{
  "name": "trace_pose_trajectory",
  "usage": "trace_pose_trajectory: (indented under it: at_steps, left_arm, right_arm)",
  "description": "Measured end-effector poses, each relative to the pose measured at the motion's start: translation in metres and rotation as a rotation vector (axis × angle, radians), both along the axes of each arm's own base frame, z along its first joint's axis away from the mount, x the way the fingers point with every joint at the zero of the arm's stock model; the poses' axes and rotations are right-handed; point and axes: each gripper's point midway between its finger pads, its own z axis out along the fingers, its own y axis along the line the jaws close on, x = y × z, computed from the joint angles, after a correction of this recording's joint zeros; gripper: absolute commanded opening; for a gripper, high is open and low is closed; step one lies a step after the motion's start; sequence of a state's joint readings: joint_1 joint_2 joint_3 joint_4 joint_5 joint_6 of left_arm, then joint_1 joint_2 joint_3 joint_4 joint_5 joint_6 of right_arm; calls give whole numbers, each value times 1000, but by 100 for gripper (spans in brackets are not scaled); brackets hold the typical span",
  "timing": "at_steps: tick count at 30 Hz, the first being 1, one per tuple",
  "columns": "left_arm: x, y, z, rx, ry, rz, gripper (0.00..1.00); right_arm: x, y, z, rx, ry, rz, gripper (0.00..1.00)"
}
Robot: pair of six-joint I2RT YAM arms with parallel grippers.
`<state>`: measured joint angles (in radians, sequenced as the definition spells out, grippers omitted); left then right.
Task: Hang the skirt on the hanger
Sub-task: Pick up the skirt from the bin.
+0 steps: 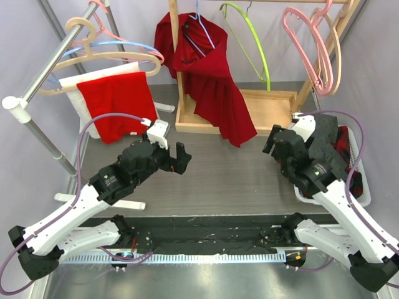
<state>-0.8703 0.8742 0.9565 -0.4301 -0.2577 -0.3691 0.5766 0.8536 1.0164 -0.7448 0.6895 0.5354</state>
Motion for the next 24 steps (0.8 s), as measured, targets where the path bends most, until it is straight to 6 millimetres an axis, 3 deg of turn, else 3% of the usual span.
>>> trace_pose_trajectory:
  at_steps: [3,10,15,18,24]
  left_arm:
    - [-1,-2,-1,-8,11,-7,100]
    - [-2,-4,-12,3,32,-13,100]
    - [-3,-10,-21,21,49,-41,100]
    - [-1,-14,-29,45,62,-54,100]
    - [1,-17,-39,75,82,-61,100]
  right_arm:
    - [5,-20,-22,-73,63,-97,83]
    - [40,-71,-67,-153,197,-301,83]
    - [59,-92,-93,-193,272,-353,83]
    - [66,-99,-107,-199,309,-366,78]
    - [71,-111,-113,-176,316,-399,44]
